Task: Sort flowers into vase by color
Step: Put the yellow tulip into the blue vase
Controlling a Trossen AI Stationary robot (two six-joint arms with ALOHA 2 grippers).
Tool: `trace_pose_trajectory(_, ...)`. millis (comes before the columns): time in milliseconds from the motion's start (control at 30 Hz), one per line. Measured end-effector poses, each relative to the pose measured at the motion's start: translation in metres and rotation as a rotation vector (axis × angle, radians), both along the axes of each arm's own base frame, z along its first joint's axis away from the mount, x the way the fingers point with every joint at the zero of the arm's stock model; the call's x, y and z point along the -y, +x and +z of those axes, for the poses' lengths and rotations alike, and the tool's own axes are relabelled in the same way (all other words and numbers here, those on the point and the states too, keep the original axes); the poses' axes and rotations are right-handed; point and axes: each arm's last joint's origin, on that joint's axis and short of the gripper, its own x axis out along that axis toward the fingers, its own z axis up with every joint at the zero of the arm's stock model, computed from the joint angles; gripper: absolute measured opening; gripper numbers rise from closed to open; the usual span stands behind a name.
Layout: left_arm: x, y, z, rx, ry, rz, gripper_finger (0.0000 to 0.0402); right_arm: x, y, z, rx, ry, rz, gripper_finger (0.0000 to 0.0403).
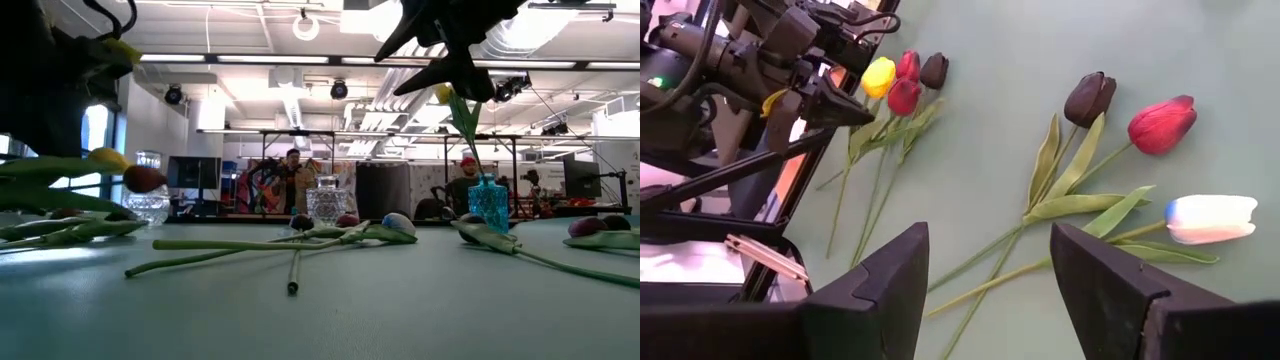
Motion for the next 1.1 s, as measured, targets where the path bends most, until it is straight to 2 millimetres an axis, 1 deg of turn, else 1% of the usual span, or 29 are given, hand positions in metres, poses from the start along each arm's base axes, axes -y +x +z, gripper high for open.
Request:
trace_pose_trajectory(133,-0.002,-0.003,-0.001,-0.032,0.035,-0.003,0.0005,0.0,0.0,0.0,0.0,0.001,0.0,0.0199)
trace_pose_trajectory(433,-0.004,-0.004,-0.001,-0.037,0.07,-0.01,0.0021,0.0,0.0,0.0,0.002,-0.003,-0.007,0.0199)
trace_pose_trajectory(767,-0.004,-0.003,-0.001,-0.024,0.063,0.01,0.0003,0.0,0.0,0.0,0.002,-0.005,-0.01,0.0199)
trace_pose_trajectory(833,-0.003,-0.002,0.004,-0.005,0.055,0.01,0.0002,0.0,0.0,0.0,0.002,-0.002,-0.011,0.0199)
trace_pose_trajectory(933,-0.002,0.002,0.019,0.057,0.055,-0.012,0.0001,0.0,0.0,0.0,0.002,0.001,-0.014,0.0199)
trace_pose_trajectory(1000,-0.002,0.001,0.026,0.067,0.064,-0.047,0.0003,0.0,0.0,0.0,0.002,-0.004,-0.013,0.02)
trace_pose_trajectory(1100,-0.005,-0.006,0.027,0.006,0.076,-0.069,0.0012,0.0,0.0,0.0,0.002,-0.015,-0.006,0.0206)
